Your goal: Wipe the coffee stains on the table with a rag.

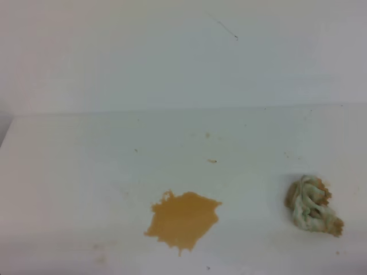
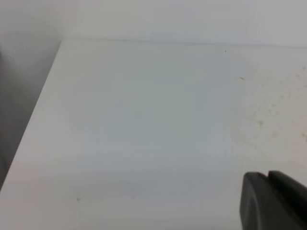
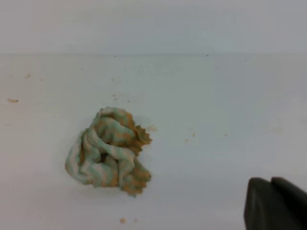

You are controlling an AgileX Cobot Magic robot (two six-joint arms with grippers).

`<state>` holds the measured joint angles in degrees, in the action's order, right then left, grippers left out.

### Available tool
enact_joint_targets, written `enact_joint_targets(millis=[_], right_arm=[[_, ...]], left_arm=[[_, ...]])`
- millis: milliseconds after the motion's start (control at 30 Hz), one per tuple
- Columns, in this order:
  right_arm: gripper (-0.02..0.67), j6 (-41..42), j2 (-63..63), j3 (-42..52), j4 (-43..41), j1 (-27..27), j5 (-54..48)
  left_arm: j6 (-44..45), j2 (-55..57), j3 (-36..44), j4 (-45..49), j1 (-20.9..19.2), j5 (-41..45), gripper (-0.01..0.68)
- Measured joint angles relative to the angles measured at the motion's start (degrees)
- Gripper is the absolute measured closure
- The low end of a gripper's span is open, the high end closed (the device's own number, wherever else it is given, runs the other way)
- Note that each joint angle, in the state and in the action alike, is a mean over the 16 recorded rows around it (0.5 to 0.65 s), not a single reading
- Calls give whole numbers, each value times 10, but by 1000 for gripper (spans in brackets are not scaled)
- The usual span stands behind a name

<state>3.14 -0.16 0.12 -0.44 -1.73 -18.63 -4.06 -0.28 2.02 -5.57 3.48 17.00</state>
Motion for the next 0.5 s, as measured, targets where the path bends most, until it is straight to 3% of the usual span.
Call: enact_joint_targets(millis=[500], right_arm=[[652, -12, 0, 0, 8, 0, 149]], left_arm=[[0, 2, 1, 0, 0, -1, 672]])
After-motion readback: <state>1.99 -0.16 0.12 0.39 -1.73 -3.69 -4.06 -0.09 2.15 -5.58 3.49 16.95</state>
